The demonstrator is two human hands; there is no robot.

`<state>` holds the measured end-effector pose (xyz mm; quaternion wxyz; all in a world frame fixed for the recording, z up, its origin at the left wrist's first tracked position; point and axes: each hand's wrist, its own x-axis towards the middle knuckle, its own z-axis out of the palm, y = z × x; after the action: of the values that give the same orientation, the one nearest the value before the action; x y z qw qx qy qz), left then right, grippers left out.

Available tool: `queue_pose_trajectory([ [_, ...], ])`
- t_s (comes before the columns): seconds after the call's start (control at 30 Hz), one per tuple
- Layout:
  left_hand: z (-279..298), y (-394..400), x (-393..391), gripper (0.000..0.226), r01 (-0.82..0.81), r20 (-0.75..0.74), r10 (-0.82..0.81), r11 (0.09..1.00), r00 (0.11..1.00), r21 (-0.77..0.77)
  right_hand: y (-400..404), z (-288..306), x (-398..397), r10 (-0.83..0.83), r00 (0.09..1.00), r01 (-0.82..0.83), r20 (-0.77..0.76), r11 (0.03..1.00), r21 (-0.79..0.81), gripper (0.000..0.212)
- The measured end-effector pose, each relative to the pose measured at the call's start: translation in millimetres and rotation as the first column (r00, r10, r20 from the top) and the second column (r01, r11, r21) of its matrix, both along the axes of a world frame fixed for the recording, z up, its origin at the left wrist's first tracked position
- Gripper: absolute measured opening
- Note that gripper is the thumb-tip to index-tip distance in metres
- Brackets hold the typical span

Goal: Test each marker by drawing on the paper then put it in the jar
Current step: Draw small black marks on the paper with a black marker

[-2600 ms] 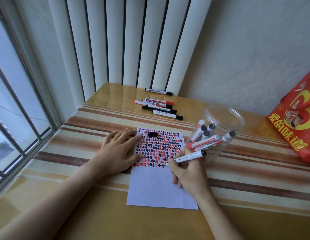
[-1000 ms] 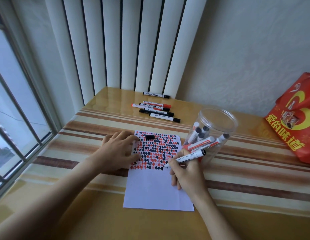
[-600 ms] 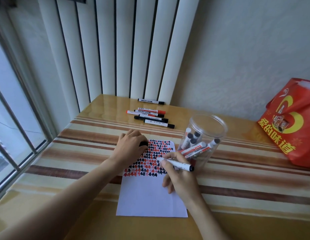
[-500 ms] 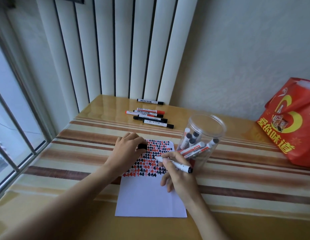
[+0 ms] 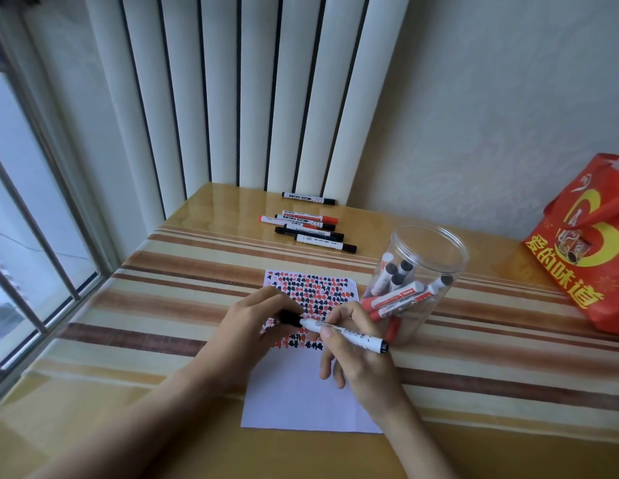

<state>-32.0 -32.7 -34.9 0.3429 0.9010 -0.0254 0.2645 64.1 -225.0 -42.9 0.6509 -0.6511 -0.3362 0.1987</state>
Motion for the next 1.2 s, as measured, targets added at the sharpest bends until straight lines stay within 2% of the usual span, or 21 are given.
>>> queue_pose_trajectory([
  [0.13, 1, -2, -2, 0.018, 0.072, 0.004, -0.073, 0.997, 0.997, 0.04, 2, 0, 2, 0.038, 0.999, -0.038, 0.038, 0.999, -0.006, 0.009],
  [0.2, 2, 0, -3, 0.02, 0.05, 0.001, -0.05, 0.998, 0.999, 0.038, 0, 3, 4, 0.058, 0.996, -0.056, -0.063, 0.998, 0.021, 0.017],
  [0.27, 3, 3, -3, 0.023, 0.021, 0.0, -0.021, 0.999, 1.0, 0.046, -1, 4, 7, 0.043, 0.985, -0.036, -0.165, 0.999, 0.04, 0.033],
  [0.33, 3, 6, -4, 0.026, 0.004, -0.001, -0.004, 0.997, 1.0, 0.082, -3, 5, 11, -0.027, 0.983, 0.033, -0.181, 0.999, 0.027, 0.036],
  [0.43, 2, 11, -4, 0.028, -0.01, -0.008, 0.012, 0.983, 1.0, 0.184, -7, 2, 20, -0.051, 0.999, 0.051, 0.0, 0.995, -0.09, 0.006],
  [0.53, -1, 16, -3, 0.022, 0.015, -0.017, -0.011, 0.965, 1.0, 0.262, -10, -2, 21, -0.042, 0.957, 0.112, 0.286, 0.965, -0.236, 0.012],
  [0.6, -3, 18, 0, 0.019, 0.039, -0.026, -0.033, 0.954, 0.999, 0.296, -8, -3, 18, -0.007, 0.879, 0.145, 0.477, 0.956, -0.253, 0.013],
  [0.67, -6, 19, 3, 0.016, 0.048, -0.024, -0.043, 0.961, 0.999, 0.273, -5, -5, 14, 0.013, 0.812, 0.164, 0.584, 0.955, -0.249, 0.018],
  [0.87, -13, 18, 4, 0.018, 0.037, -0.029, -0.031, 0.976, 0.999, 0.213, 1, -11, 12, -0.028, 0.778, 0.217, 0.628, 0.949, -0.227, 0.014],
  [1.1, -17, 22, 6, 0.019, 0.047, -0.021, -0.043, 0.975, 0.999, 0.219, 4, -8, 9, -0.074, 0.74, 0.258, 0.668, 0.949, -0.181, 0.02],
  [1.2, -21, 24, 8, 0.018, 0.043, -0.019, -0.04, 0.982, 0.999, 0.182, 4, 3, 10, -0.104, 0.73, 0.248, 0.676, 0.961, -0.12, 0.008],
])
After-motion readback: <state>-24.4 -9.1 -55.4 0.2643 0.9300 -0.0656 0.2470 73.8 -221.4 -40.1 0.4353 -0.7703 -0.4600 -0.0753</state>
